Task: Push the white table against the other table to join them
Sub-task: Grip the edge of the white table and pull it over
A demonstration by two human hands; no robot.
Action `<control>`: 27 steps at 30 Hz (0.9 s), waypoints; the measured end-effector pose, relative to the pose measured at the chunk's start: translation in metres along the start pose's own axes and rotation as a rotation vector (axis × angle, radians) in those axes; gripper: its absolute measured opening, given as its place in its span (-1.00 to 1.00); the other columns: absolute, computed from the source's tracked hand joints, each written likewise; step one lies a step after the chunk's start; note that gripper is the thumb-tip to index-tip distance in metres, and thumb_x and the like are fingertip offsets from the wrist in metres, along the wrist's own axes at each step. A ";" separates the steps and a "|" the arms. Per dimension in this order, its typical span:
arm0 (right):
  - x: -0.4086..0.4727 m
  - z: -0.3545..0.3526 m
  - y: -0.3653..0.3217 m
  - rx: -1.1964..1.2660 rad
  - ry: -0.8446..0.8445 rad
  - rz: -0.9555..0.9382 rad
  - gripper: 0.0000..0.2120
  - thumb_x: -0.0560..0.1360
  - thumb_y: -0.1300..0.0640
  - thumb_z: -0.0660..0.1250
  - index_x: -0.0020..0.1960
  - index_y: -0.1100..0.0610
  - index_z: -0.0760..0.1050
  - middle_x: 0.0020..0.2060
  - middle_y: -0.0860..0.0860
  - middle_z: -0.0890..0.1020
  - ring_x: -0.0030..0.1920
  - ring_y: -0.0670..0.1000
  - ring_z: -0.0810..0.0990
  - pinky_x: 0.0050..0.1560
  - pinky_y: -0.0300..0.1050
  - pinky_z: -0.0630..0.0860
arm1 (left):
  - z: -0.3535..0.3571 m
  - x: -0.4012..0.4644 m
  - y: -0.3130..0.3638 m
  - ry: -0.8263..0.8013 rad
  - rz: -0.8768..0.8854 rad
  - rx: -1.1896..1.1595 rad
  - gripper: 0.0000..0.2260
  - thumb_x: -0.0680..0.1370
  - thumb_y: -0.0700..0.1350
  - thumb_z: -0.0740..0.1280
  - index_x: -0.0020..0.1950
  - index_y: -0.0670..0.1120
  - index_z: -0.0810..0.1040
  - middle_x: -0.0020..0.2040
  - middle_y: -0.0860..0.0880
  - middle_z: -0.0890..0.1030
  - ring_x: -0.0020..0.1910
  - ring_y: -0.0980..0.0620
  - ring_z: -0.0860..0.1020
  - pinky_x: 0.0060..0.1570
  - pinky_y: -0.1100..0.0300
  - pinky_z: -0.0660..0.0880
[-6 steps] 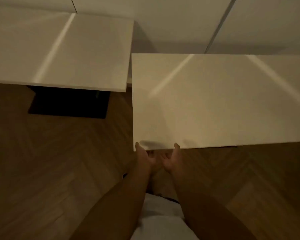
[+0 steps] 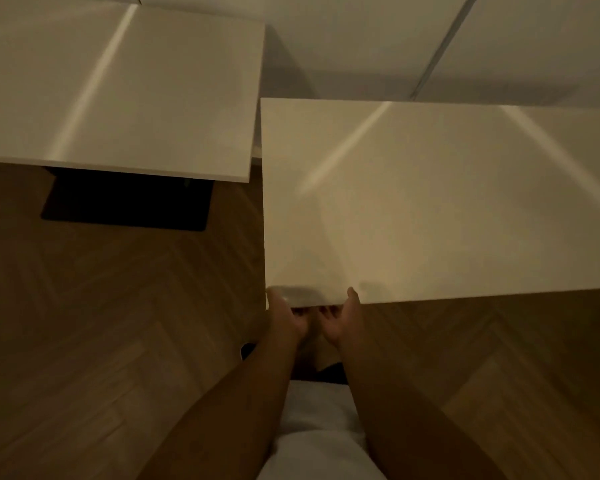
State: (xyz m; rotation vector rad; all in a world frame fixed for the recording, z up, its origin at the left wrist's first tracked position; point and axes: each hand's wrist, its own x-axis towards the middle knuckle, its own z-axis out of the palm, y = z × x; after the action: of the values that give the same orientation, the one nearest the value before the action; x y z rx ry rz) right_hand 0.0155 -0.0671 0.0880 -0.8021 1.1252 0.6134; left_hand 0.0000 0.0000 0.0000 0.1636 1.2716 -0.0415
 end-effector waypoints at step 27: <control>0.112 0.049 -0.018 -0.101 0.303 -0.078 -0.40 0.61 -0.04 0.26 0.53 0.06 0.08 0.39 0.21 0.36 0.25 0.27 0.50 -0.01 0.10 0.54 | 0.034 0.067 0.035 0.242 0.247 0.062 -0.36 0.67 0.31 0.08 0.51 -0.17 0.34 0.34 -0.30 0.52 0.28 -0.33 0.54 0.27 -0.32 0.50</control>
State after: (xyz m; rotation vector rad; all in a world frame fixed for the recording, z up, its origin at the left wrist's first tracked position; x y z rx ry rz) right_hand 0.0925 -0.0344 -0.0034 -1.0459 1.3388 0.4962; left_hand 0.0565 0.0340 -0.0505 0.3871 1.4830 0.1555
